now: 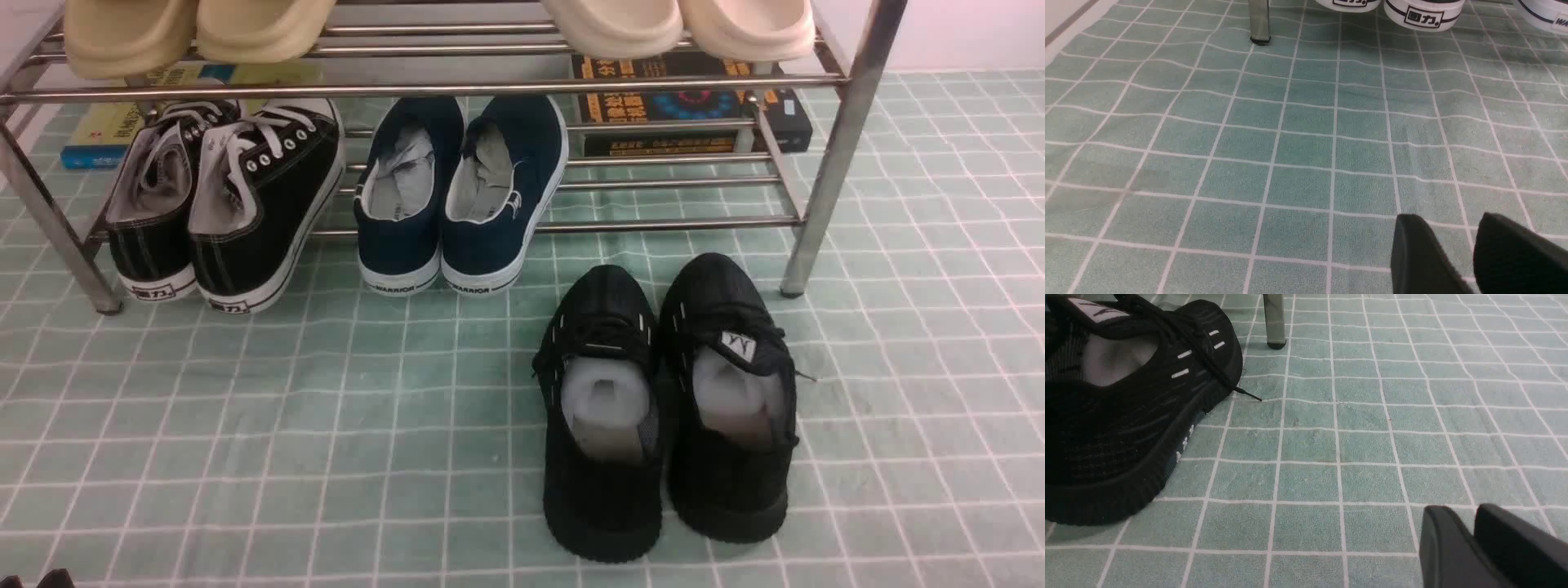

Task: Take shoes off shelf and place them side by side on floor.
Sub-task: 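Grasp the leftmost shoe on the bottom shelf of the shoe rack with the left gripper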

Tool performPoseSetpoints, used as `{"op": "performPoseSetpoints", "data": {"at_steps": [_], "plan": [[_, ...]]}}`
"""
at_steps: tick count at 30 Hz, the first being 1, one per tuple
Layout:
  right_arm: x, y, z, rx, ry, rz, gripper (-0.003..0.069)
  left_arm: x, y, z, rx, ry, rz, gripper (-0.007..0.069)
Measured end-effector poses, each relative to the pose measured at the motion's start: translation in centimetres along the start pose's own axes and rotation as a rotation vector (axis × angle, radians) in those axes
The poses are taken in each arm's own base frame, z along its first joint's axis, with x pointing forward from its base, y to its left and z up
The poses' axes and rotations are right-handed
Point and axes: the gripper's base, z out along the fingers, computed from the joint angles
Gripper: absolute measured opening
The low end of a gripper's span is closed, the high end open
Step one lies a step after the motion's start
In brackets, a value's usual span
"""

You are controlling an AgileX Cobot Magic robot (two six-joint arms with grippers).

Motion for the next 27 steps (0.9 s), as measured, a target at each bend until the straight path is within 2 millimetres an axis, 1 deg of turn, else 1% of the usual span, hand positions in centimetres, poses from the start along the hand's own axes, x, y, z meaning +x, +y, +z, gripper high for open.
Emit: {"op": "performPoseSetpoints", "data": {"at_steps": [27], "plan": [[0.00,0.00,0.00,0.000,0.000,0.000,0.0153,0.00,0.01,0.00,-0.002,0.000,0.003,0.0242]]}}
